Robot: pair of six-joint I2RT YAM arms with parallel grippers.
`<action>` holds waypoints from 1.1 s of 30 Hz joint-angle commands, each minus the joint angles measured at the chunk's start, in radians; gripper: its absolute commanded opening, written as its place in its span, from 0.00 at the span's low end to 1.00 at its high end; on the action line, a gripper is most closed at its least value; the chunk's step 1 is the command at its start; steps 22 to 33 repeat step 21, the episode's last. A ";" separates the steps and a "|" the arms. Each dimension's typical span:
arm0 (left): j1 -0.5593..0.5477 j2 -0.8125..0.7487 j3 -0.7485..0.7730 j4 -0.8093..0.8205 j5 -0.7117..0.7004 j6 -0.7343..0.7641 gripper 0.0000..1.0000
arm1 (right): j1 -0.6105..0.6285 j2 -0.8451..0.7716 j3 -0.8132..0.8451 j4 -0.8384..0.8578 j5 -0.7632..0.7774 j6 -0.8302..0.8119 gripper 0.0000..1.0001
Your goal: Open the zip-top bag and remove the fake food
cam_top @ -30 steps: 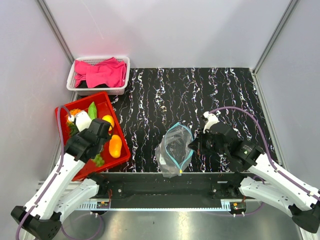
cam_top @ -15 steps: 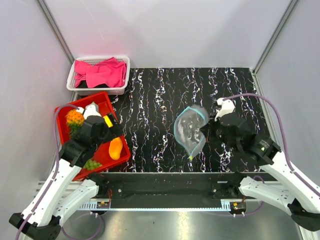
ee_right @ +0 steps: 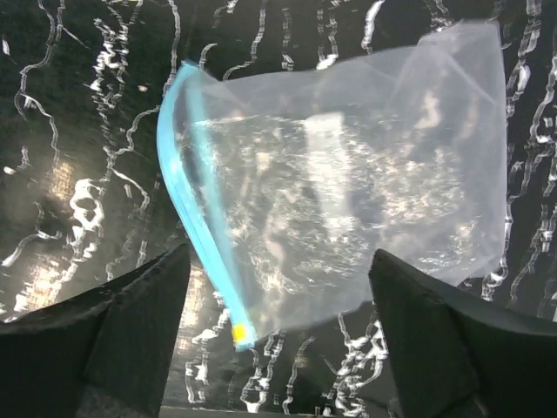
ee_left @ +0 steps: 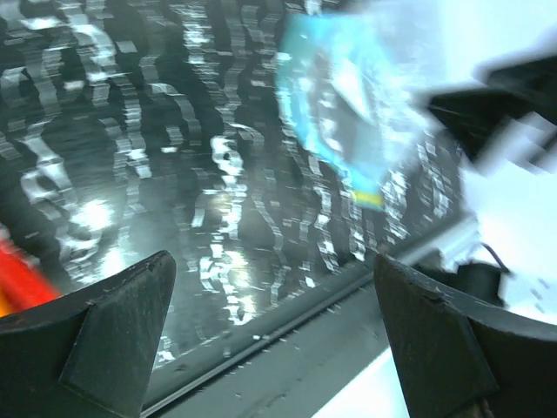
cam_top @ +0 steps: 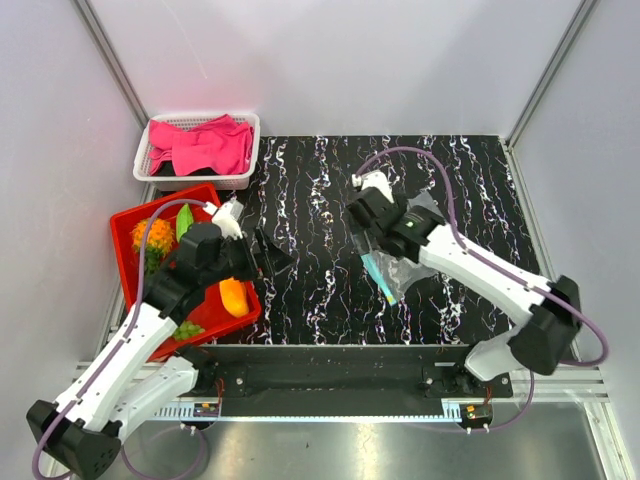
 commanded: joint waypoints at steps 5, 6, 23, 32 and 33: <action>-0.071 -0.059 -0.023 0.196 0.170 -0.014 0.99 | -0.007 -0.098 0.096 0.046 -0.149 0.109 1.00; -0.074 -0.060 -0.037 0.256 0.187 -0.038 0.99 | -0.007 -0.123 0.084 0.051 -0.172 0.127 1.00; -0.212 -0.043 -0.172 0.675 0.234 -0.162 0.99 | -0.007 -0.681 -0.439 0.236 -0.395 0.313 1.00; -0.212 -0.043 -0.172 0.675 0.234 -0.162 0.99 | -0.007 -0.681 -0.439 0.236 -0.395 0.313 1.00; -0.212 -0.043 -0.172 0.675 0.234 -0.162 0.99 | -0.007 -0.681 -0.439 0.236 -0.395 0.313 1.00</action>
